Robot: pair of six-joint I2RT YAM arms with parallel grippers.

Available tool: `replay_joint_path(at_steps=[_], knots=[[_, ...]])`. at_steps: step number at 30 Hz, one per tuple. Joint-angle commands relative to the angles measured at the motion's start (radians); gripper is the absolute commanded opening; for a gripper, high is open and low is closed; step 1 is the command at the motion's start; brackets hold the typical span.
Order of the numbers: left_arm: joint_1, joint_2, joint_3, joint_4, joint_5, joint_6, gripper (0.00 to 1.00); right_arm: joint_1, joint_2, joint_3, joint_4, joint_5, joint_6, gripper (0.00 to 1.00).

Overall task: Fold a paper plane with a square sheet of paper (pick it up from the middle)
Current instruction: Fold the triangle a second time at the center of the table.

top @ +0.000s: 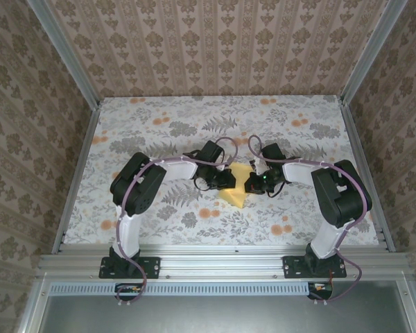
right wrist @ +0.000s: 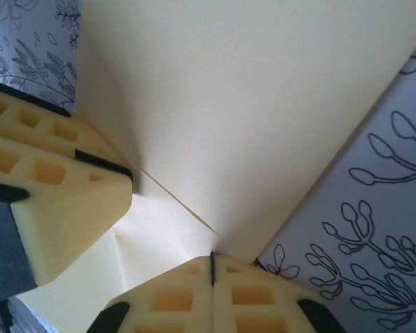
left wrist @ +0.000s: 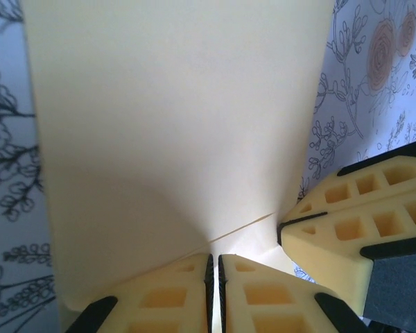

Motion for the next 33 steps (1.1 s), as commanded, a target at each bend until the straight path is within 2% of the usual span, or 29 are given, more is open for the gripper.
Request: replay_joint_path(at_steps=[1, 6, 12, 17, 19, 25, 33], knots=[[0.017, 0.042, 0.016, -0.047, -0.032, 0.037, 0.14, 0.001, 0.009, -0.007, -0.091, 0.106, -0.02, 0.06], [0.017, 0.059, 0.002, -0.045, -0.037, 0.039, 0.14, 0.001, -0.028, 0.013, -0.09, 0.077, -0.005, 0.07], [0.015, 0.085, 0.003, -0.056, -0.051, 0.057, 0.13, 0.005, -0.119, 0.026, -0.086, 0.039, 0.039, 0.15], [0.018, 0.097, 0.004, -0.071, -0.058, 0.072, 0.14, 0.041, -0.189, -0.006, -0.013, -0.038, 0.129, 0.16], [0.017, 0.1, 0.007, -0.075, -0.059, 0.075, 0.14, 0.068, -0.191, -0.032, 0.036, -0.073, 0.177, 0.15], [0.017, 0.106, 0.004, -0.076, -0.062, 0.08, 0.13, 0.146, -0.157, -0.087, 0.118, -0.073, 0.236, 0.13], [0.018, 0.105, -0.008, -0.073, -0.062, 0.082, 0.13, 0.158, -0.107, -0.13, 0.135, -0.031, 0.22, 0.12]])
